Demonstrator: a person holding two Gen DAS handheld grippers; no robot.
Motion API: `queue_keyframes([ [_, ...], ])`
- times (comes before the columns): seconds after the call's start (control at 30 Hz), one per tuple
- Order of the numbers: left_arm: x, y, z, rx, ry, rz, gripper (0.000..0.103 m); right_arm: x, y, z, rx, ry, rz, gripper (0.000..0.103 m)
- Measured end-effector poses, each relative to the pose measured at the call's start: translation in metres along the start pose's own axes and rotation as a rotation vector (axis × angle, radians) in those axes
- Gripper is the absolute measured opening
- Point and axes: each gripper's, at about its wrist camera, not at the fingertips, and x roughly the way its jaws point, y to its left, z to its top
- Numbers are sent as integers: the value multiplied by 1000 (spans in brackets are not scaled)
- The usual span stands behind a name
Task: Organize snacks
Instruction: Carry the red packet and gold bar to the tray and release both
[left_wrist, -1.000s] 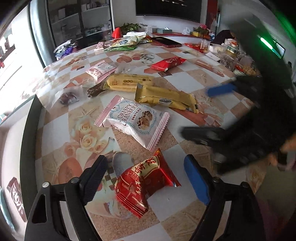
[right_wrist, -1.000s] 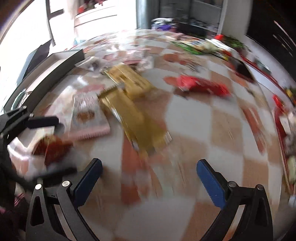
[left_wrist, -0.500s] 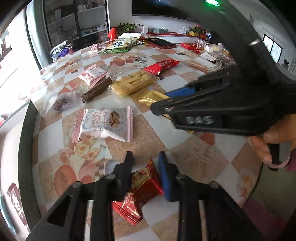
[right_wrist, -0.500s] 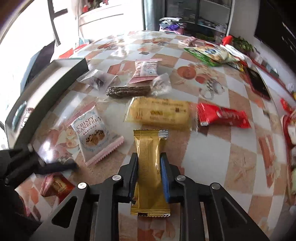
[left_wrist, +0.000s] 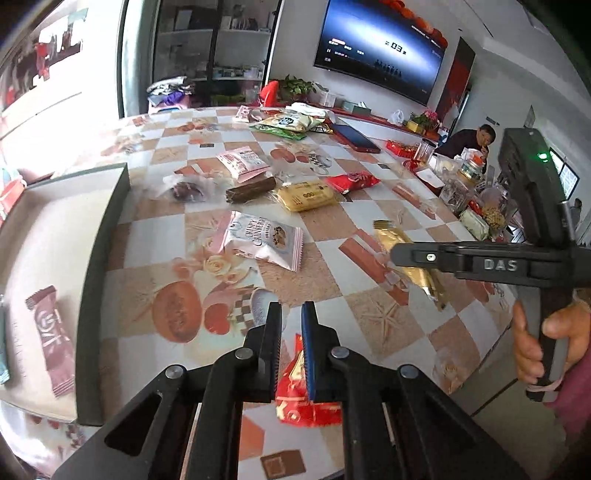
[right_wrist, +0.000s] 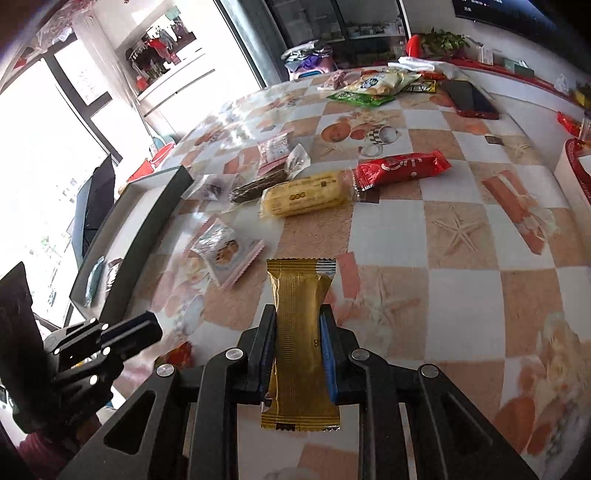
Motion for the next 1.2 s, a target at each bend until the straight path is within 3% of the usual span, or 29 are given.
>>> queue_keyframes([
  [0.03,-1,-1,-2,13,3,8,14,-3,1,-3,-1,-4,-2,24],
  [0.07,-1,-1,-4,27,13,13,29,-7,3,-6,-2,-10,-5,24],
  [0.1,-1,-1,-6,34,21,18,61,-12,6,-10,-2,-17,-9,24],
  [0.13,-2,-1,-9,36,27,15,77,-17,8,-14,-1,-25,-9,24],
  [0.17,-5,0,-12,32,21,1,86,-21,8,-16,0,-32,-8,24],
  [0.3,-12,-12,-18,72,16,1,88,-40,10,-29,4,-65,-3,24],
  [0.47,29,-29,-25,153,175,106,87,-53,12,-40,11,-83,-3,24],
  [0.53,32,-26,-26,106,151,91,86,-57,13,-43,12,-92,3,24],
  [0.57,33,-25,-25,94,146,100,81,-59,14,-45,11,-95,4,24],
  [0.6,32,-25,-25,94,135,109,62,-60,15,-47,8,-98,4,24],
  [0.67,29,-26,-23,108,120,106,39,-61,17,-48,5,-97,2,24],
  [0.9,12,-9,-23,11,37,98,36,-52,22,-46,15,-81,18,24],
  [1.2,-65,60,-2,-148,-132,223,36,-26,75,-17,-62,-59,81,24],
])
